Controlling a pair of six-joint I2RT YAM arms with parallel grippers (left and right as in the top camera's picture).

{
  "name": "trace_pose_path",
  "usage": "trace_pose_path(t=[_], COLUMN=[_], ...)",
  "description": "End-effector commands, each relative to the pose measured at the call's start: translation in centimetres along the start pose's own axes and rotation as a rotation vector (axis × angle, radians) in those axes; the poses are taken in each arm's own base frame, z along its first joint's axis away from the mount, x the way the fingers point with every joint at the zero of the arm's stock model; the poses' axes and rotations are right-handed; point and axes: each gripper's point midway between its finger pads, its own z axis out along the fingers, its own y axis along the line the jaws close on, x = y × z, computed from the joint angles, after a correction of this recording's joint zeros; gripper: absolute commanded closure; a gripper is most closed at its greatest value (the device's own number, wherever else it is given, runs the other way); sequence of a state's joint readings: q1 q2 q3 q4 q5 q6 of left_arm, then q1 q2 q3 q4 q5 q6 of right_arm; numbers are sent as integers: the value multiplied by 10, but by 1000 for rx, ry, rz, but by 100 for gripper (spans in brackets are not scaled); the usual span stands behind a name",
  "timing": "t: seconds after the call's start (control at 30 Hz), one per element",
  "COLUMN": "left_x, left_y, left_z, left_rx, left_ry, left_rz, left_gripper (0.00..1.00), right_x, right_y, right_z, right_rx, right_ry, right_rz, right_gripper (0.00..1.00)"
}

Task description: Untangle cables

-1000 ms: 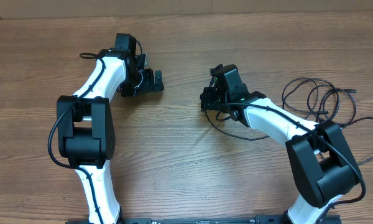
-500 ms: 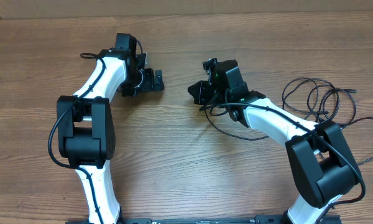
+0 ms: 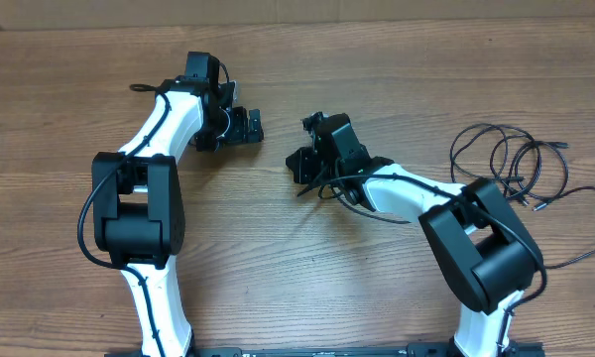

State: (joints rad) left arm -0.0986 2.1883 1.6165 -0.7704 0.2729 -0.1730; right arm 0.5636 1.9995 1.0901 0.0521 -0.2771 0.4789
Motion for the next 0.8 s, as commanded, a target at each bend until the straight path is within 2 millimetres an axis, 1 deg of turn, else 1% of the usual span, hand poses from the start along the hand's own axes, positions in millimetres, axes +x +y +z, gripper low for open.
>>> trace_pose_path(t=[0.0,0.07,0.2,0.37,0.53,0.63,0.77], left_x=[37,37,37,37,37,37,37], left_y=[11,11,11,11,11,11,11], left_z=[42,42,42,42,42,42,42], left_rx=[-15,-15,-15,-15,-15,-15,-15], left_ry=[130,130,130,130,130,130,130], left_rz=[-14,-15,-14,-15,-14,-14,-14], left_gripper=[1,1,0,0,0,0,1], right_x=[6,8,13,15,14,13,11], right_y=[-12,-17,-35,-57,-77,-82,-82], right_z=[9,12,18,15,8,6,6], right_rx=[26,33,60,107,146,153,149], right_ry=[9,12,27,44,54,51,46], right_rz=[13,38,126,201,271,284,282], right_gripper=[90,87,87,94,95,96,95])
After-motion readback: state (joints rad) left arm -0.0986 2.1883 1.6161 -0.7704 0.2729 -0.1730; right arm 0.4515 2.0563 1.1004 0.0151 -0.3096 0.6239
